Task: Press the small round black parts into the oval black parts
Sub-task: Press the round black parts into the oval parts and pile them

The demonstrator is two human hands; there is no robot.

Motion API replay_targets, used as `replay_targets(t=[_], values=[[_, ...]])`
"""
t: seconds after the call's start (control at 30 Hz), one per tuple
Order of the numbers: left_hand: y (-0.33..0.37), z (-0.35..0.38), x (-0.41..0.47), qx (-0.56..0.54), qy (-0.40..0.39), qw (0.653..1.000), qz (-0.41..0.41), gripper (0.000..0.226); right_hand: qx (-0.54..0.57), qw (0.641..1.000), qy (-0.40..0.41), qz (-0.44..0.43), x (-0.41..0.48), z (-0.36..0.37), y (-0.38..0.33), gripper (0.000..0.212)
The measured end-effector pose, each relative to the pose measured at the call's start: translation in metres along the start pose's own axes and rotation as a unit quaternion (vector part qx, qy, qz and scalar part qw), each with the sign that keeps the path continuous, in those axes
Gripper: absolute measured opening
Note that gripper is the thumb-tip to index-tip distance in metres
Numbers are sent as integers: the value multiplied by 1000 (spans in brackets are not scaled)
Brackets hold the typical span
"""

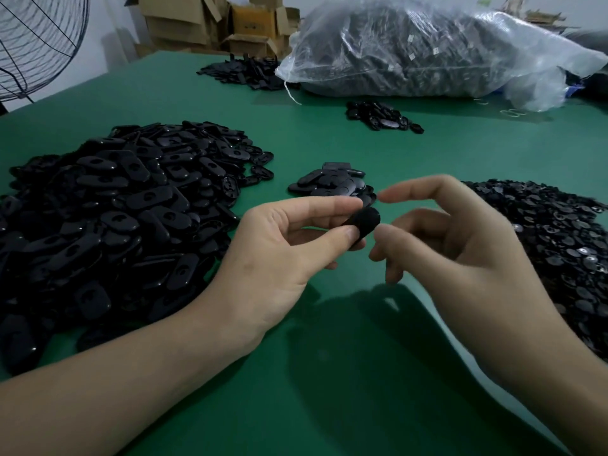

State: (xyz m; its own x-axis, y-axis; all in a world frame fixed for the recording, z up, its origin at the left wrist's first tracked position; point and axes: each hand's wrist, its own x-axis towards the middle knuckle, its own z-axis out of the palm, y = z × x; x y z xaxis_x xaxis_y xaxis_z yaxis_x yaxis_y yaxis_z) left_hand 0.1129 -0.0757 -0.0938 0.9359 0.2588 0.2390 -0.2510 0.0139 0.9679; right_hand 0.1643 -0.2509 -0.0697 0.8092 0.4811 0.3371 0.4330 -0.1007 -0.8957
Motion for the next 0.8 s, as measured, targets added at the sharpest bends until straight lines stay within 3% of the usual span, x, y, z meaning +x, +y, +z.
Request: replay_targets(t=[0.1,0.23,0.33,0.8], values=[[1,2,-2,33,-17,999,17,23,129,986,-11,106,3,1,3,9],[1,3,-4,43,-20,999,27,21,184,971,-30,150,3,4,8,6],[0,3,-5,46,-22,998,41,22,205,964,-43,163,3,5,9,13],[3,7,-10,152,11,980,126,23,276,944,-74,167,3,7,14,9]])
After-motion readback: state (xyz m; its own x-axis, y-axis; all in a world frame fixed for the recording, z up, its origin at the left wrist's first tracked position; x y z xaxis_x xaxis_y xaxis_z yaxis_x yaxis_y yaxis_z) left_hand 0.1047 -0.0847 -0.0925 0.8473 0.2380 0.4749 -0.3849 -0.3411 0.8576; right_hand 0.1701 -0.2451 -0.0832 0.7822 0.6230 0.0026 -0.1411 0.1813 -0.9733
